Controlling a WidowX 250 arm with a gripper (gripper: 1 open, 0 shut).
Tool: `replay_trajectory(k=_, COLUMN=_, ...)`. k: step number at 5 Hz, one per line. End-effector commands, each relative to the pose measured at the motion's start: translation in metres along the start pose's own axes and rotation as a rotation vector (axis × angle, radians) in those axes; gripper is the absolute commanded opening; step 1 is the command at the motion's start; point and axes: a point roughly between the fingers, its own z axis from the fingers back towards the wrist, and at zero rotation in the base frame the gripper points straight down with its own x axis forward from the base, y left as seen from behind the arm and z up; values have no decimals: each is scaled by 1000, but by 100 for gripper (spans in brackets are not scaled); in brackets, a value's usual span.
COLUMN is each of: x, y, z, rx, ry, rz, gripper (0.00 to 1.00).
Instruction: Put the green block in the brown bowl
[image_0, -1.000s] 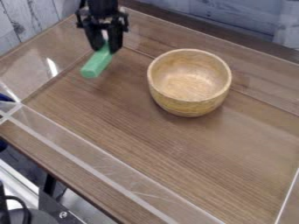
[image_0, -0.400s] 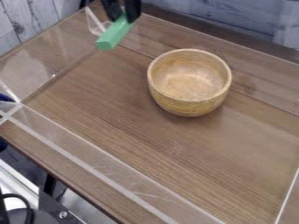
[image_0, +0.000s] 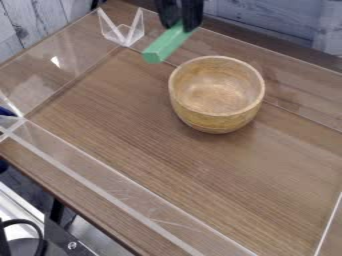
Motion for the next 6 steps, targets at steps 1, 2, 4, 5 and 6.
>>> replay_trajectory(k=1, x=1, y=-30, z=24, rx=37, ry=-81, rz=-87, gripper=0)
replay_trajectory(k=2, x=3, y=-40, z=12, rx=34, ry=-60, rz=-125, gripper=0)
replay_trajectory(k=4, x=1, y=-45, z=-20, rx=32, ry=-5, rz=-160, gripper=0)
replay_trajectory(k=5, x=2, y=-44, z=-30, rx=36, ry=16, rz=-162, gripper=0)
replay_trajectory(k=6, x=2, y=-42, z=-42, rx=40, ry=40, rz=-164, gripper=0)
